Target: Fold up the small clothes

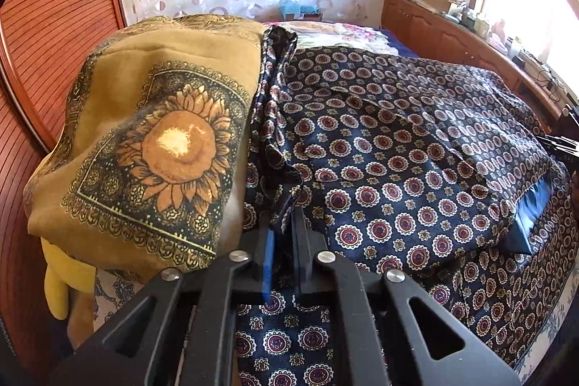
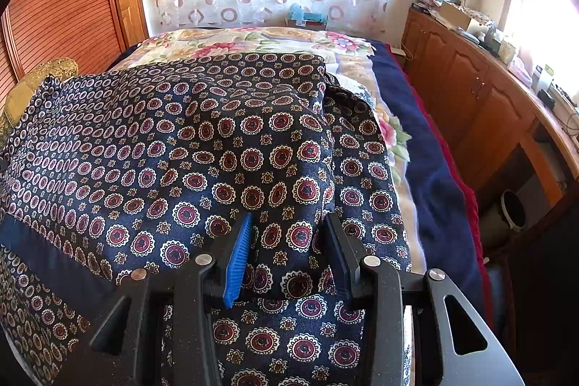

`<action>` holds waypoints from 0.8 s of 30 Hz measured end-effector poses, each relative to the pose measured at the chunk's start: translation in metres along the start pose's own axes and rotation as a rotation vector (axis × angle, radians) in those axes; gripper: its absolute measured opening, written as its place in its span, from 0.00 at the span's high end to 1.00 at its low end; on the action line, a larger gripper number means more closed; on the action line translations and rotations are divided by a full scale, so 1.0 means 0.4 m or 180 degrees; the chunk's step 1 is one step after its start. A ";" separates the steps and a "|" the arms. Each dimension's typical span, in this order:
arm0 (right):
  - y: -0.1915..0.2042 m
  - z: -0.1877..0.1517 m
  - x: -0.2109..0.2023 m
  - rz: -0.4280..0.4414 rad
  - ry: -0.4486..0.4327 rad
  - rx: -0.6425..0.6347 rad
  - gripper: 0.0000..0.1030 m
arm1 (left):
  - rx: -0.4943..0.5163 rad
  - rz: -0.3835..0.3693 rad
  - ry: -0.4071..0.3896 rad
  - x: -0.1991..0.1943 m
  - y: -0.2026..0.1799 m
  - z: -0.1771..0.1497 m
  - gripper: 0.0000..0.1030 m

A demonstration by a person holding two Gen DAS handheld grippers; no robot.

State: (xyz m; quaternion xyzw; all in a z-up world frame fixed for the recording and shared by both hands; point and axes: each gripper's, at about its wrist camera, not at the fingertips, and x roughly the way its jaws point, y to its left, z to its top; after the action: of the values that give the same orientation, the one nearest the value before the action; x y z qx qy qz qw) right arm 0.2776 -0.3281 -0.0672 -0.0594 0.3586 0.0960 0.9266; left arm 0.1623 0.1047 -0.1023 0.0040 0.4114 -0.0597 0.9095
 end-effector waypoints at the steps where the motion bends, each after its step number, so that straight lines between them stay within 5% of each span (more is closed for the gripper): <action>1: 0.000 0.000 0.000 0.0002 0.0000 0.0001 0.60 | 0.0008 -0.0005 -0.0031 -0.004 0.000 -0.001 0.92; 8: 0.002 -0.001 -0.002 -0.0026 -0.0012 -0.0005 0.61 | -0.0059 0.0007 -0.0294 -0.052 -0.006 -0.009 0.97; 10: 0.006 -0.002 -0.007 -0.0117 -0.0030 -0.0014 0.93 | -0.0077 -0.0016 -0.0358 -0.070 -0.011 -0.008 0.97; 24: -0.022 -0.047 -0.224 0.0377 -0.0445 0.0045 0.97 | -0.0144 -0.0295 -0.0806 -0.233 -0.019 -0.028 0.97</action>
State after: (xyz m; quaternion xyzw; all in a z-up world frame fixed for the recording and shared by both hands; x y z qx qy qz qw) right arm 0.2021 -0.3524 -0.0201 -0.0248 0.2966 0.1521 0.9425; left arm 0.0919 0.1078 -0.0397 -0.0431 0.2943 -0.0923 0.9503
